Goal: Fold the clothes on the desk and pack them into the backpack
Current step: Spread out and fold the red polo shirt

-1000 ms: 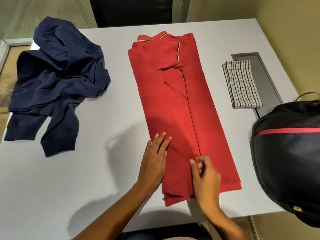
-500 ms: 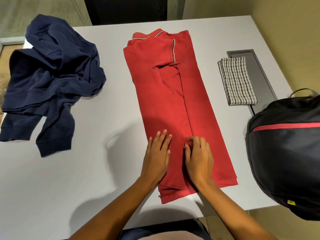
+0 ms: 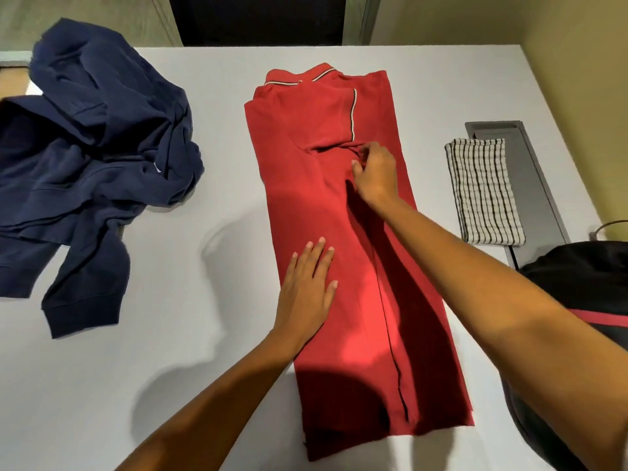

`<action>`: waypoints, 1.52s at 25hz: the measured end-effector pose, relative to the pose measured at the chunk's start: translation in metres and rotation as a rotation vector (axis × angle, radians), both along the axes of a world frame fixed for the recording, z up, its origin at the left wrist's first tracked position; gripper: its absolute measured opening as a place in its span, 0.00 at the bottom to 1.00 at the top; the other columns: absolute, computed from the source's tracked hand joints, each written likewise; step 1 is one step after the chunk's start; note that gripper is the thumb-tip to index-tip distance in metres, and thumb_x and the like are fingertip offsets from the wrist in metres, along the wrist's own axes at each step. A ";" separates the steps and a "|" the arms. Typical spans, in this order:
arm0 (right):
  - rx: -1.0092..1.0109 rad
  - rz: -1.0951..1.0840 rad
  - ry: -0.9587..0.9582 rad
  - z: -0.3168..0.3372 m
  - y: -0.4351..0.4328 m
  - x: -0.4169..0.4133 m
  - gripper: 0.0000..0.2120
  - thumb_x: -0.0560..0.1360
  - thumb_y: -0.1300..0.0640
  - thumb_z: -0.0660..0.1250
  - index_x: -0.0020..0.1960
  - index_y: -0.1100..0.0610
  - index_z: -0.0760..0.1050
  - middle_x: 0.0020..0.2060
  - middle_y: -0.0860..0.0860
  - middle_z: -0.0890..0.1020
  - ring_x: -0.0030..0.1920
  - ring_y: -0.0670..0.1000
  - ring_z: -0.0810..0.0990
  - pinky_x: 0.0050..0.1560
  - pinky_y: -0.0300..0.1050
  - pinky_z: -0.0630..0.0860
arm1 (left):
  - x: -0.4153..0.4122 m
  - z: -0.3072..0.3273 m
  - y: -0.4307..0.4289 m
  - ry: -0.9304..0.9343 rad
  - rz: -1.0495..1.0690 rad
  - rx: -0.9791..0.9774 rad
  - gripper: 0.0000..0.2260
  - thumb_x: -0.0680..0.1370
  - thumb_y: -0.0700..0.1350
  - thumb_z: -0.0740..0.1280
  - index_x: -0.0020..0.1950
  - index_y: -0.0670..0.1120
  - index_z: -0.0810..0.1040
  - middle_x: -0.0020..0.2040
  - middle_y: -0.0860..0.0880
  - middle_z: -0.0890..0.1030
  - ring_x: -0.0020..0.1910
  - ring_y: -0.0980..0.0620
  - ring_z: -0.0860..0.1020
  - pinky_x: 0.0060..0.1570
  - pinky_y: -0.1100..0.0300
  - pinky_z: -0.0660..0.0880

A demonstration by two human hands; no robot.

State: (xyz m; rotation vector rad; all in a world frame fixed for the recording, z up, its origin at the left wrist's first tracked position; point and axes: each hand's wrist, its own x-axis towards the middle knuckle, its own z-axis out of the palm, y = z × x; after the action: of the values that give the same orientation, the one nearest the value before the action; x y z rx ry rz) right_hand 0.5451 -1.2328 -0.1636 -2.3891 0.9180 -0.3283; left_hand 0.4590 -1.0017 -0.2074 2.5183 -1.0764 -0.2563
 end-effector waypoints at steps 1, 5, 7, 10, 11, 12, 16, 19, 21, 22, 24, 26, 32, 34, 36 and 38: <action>0.000 0.008 0.026 0.001 -0.013 0.021 0.15 0.77 0.59 0.65 0.60 0.64 0.73 0.56 0.62 0.78 0.58 0.63 0.75 0.59 0.50 0.66 | 0.011 -0.001 -0.008 -0.006 0.028 0.010 0.26 0.80 0.51 0.57 0.78 0.47 0.60 0.79 0.48 0.57 0.78 0.48 0.54 0.76 0.51 0.49; 0.127 -0.107 0.122 -0.003 -0.054 0.097 0.21 0.77 0.57 0.65 0.67 0.64 0.69 0.63 0.61 0.75 0.64 0.61 0.73 0.63 0.48 0.66 | 0.051 -0.008 -0.039 -0.101 -0.020 0.048 0.26 0.79 0.50 0.62 0.76 0.48 0.63 0.78 0.48 0.59 0.77 0.46 0.57 0.75 0.45 0.54; 0.228 -0.209 0.164 -0.010 -0.066 0.118 0.25 0.77 0.53 0.66 0.69 0.64 0.67 0.66 0.60 0.73 0.67 0.60 0.72 0.66 0.49 0.69 | 0.064 -0.010 -0.049 -0.216 -0.119 0.016 0.21 0.78 0.48 0.64 0.71 0.52 0.71 0.75 0.51 0.67 0.75 0.45 0.62 0.72 0.41 0.59; 0.323 -0.242 0.195 -0.019 -0.084 0.145 0.33 0.71 0.41 0.70 0.67 0.61 0.69 0.65 0.58 0.75 0.66 0.60 0.73 0.66 0.53 0.70 | 0.085 -0.017 -0.058 -0.230 -0.215 -0.112 0.15 0.76 0.50 0.60 0.59 0.55 0.79 0.67 0.55 0.76 0.73 0.47 0.61 0.70 0.39 0.55; 0.350 -0.232 0.192 -0.021 -0.088 0.151 0.36 0.66 0.38 0.72 0.65 0.59 0.72 0.62 0.57 0.78 0.63 0.60 0.75 0.64 0.54 0.72 | 0.091 -0.019 -0.059 -0.226 -0.239 -0.142 0.12 0.75 0.51 0.62 0.56 0.55 0.80 0.63 0.56 0.78 0.72 0.49 0.61 0.70 0.40 0.54; 0.377 -0.230 0.189 -0.022 -0.093 0.155 0.36 0.61 0.36 0.74 0.61 0.57 0.75 0.58 0.56 0.80 0.60 0.59 0.77 0.62 0.54 0.73 | 0.096 -0.021 -0.060 -0.222 -0.264 -0.159 0.09 0.74 0.51 0.66 0.53 0.55 0.80 0.59 0.57 0.79 0.71 0.50 0.62 0.69 0.42 0.53; 0.525 -0.173 0.092 -0.021 -0.098 0.166 0.18 0.65 0.48 0.78 0.44 0.55 0.73 0.46 0.51 0.79 0.45 0.50 0.78 0.44 0.43 0.74 | 0.106 -0.021 -0.061 -0.239 -0.293 -0.183 0.03 0.72 0.52 0.67 0.43 0.55 0.77 0.49 0.60 0.78 0.66 0.54 0.67 0.62 0.49 0.53; 0.530 -0.136 -0.046 -0.020 -0.097 0.172 0.14 0.67 0.51 0.75 0.46 0.58 0.77 0.51 0.53 0.79 0.47 0.51 0.79 0.42 0.41 0.75 | 0.103 -0.016 -0.064 -0.244 -0.289 -0.186 0.02 0.74 0.50 0.63 0.42 0.54 0.74 0.45 0.60 0.76 0.63 0.56 0.69 0.60 0.50 0.54; 0.601 -0.155 -0.075 -0.015 -0.095 0.175 0.12 0.66 0.54 0.74 0.45 0.57 0.76 0.49 0.54 0.79 0.45 0.51 0.79 0.39 0.41 0.75 | 0.100 -0.014 -0.065 -0.238 -0.279 -0.200 0.02 0.75 0.49 0.63 0.42 0.54 0.73 0.44 0.59 0.76 0.62 0.56 0.70 0.59 0.50 0.55; 0.680 -0.168 -0.089 -0.011 -0.095 0.177 0.12 0.66 0.56 0.74 0.46 0.56 0.75 0.45 0.54 0.79 0.42 0.51 0.79 0.38 0.41 0.75 | 0.099 -0.014 -0.065 -0.232 -0.271 -0.206 0.02 0.75 0.49 0.63 0.43 0.54 0.72 0.44 0.59 0.75 0.61 0.56 0.70 0.59 0.50 0.55; 0.840 -0.174 -0.101 -0.006 -0.095 0.179 0.19 0.67 0.60 0.76 0.54 0.60 0.73 0.44 0.56 0.81 0.40 0.51 0.81 0.33 0.42 0.77 | 0.099 -0.015 -0.065 -0.211 -0.262 -0.202 0.02 0.75 0.50 0.63 0.43 0.55 0.71 0.44 0.60 0.75 0.61 0.56 0.71 0.59 0.51 0.55; 0.926 -0.176 -0.071 -0.002 -0.095 0.180 0.25 0.68 0.62 0.76 0.62 0.65 0.70 0.50 0.59 0.81 0.40 0.53 0.82 0.29 0.42 0.79 | 0.099 -0.017 -0.064 -0.184 -0.258 -0.200 0.04 0.75 0.50 0.64 0.44 0.55 0.70 0.44 0.60 0.76 0.62 0.56 0.71 0.59 0.51 0.55; 0.508 -0.092 -0.171 0.012 -0.091 0.171 0.26 0.70 0.62 0.73 0.67 0.57 0.73 0.56 0.48 0.80 0.54 0.49 0.79 0.56 0.39 0.74 | 0.102 -0.001 -0.062 -0.193 -0.358 -0.213 0.04 0.77 0.50 0.65 0.44 0.53 0.74 0.45 0.59 0.75 0.58 0.56 0.70 0.55 0.55 0.54; 0.282 -0.005 -0.235 0.024 -0.097 0.166 0.29 0.72 0.61 0.70 0.71 0.54 0.69 0.63 0.49 0.77 0.62 0.50 0.76 0.62 0.40 0.71 | 0.099 0.008 -0.065 -0.203 -0.390 -0.294 0.04 0.77 0.49 0.65 0.43 0.52 0.75 0.46 0.59 0.77 0.58 0.55 0.70 0.55 0.55 0.57; 0.089 0.010 -0.201 0.033 -0.107 0.162 0.28 0.75 0.59 0.67 0.74 0.50 0.65 0.67 0.50 0.74 0.66 0.53 0.71 0.63 0.42 0.68 | 0.096 0.010 -0.073 -0.207 -0.438 -0.348 0.05 0.78 0.49 0.64 0.43 0.51 0.76 0.49 0.57 0.79 0.61 0.53 0.71 0.56 0.55 0.61; -0.022 -0.003 -0.092 0.029 -0.117 0.160 0.27 0.77 0.55 0.65 0.74 0.48 0.62 0.68 0.51 0.72 0.66 0.55 0.71 0.62 0.46 0.68 | 0.093 0.002 -0.081 -0.145 -0.481 -0.316 0.06 0.76 0.51 0.64 0.49 0.51 0.78 0.58 0.54 0.79 0.66 0.51 0.69 0.62 0.55 0.62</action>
State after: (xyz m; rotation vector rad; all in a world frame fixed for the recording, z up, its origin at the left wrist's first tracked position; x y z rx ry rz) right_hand 0.7056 -1.3494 -0.1345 -2.3713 0.8806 -0.4471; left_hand 0.5525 -1.0831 -0.2055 1.9991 -1.6327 -0.0255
